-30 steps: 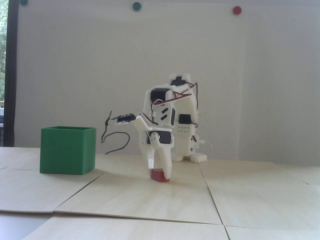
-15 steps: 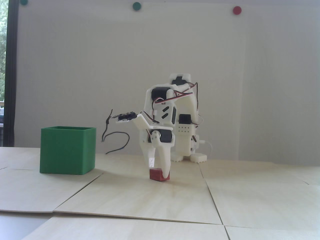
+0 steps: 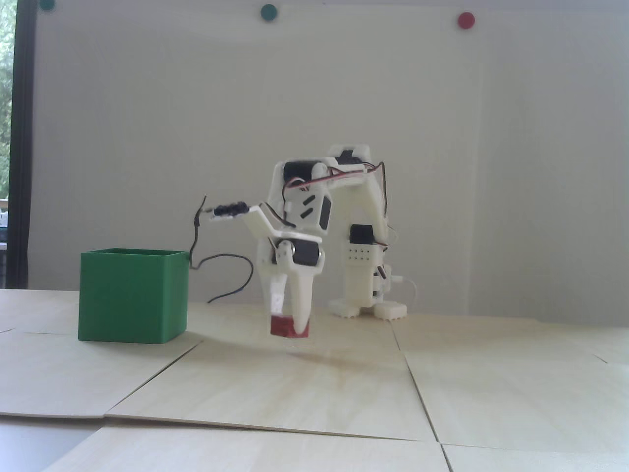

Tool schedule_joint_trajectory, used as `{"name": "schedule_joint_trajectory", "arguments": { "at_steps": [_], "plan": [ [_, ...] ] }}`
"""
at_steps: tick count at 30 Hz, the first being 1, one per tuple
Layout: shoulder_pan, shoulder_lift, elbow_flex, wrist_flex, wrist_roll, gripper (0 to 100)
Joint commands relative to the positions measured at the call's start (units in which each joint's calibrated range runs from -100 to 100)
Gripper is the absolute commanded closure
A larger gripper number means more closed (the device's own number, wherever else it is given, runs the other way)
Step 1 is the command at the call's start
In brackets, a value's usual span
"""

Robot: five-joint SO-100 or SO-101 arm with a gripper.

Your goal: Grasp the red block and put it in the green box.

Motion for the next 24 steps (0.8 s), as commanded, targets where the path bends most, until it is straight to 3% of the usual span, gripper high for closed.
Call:
{"name": "schedule_joint_trajectory", "arguments": {
  "at_steps": [1,24],
  "plan": [
    [3.7,-16.4,-10.8,6.3,0.3,98],
    [17.7,-21.1,-11.2,0.8,1.8,98]
  ]
}}
